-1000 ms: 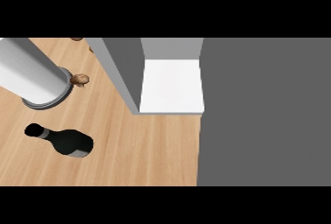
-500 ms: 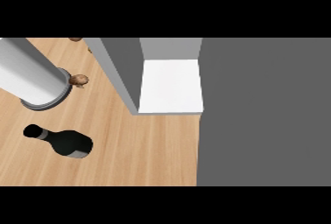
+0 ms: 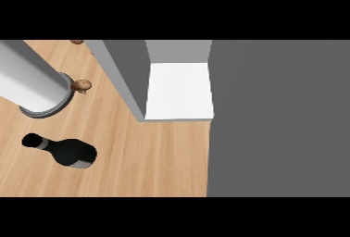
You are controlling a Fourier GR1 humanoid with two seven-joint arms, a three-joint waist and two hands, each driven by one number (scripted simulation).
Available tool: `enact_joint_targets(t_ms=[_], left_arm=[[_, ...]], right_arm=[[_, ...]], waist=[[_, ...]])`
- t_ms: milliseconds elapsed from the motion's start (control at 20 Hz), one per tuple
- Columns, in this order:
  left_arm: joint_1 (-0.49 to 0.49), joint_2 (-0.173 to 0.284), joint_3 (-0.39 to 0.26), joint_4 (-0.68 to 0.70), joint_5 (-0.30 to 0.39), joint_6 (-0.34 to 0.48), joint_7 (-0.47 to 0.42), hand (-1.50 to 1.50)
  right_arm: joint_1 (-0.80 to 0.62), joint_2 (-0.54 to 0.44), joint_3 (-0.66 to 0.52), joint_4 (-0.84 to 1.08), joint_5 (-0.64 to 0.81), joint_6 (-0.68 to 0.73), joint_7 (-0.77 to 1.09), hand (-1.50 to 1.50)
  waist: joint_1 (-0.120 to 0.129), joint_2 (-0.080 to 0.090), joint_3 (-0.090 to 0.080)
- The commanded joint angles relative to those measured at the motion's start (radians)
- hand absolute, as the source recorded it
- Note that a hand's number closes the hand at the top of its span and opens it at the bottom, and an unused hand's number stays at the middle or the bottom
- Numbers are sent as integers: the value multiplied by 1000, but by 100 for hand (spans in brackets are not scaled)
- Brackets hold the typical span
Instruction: Pick up the wine, place it into the cabinet and close the cabinet
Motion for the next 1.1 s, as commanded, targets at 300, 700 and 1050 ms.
enact_joint_targets(t_ms=[300, 700, 1050], left_arm=[[-29, -39, -82, 146, -208, -81, -53, -150], [-101, -107, -199, 313, -417, -219, -169, -150], [-159, -163, -256, 470, -610, -230, -275, -150]], right_arm=[[109, 8, 2, -249, -108, -11, 62, -150], [44, 8, -80, -155, -168, 13, 50, -150], [81, 11, -88, -171, -161, 55, 34, -150]], waist=[[-15, 2, 0], [-10, 6, 0], [-9, 4, 1]])
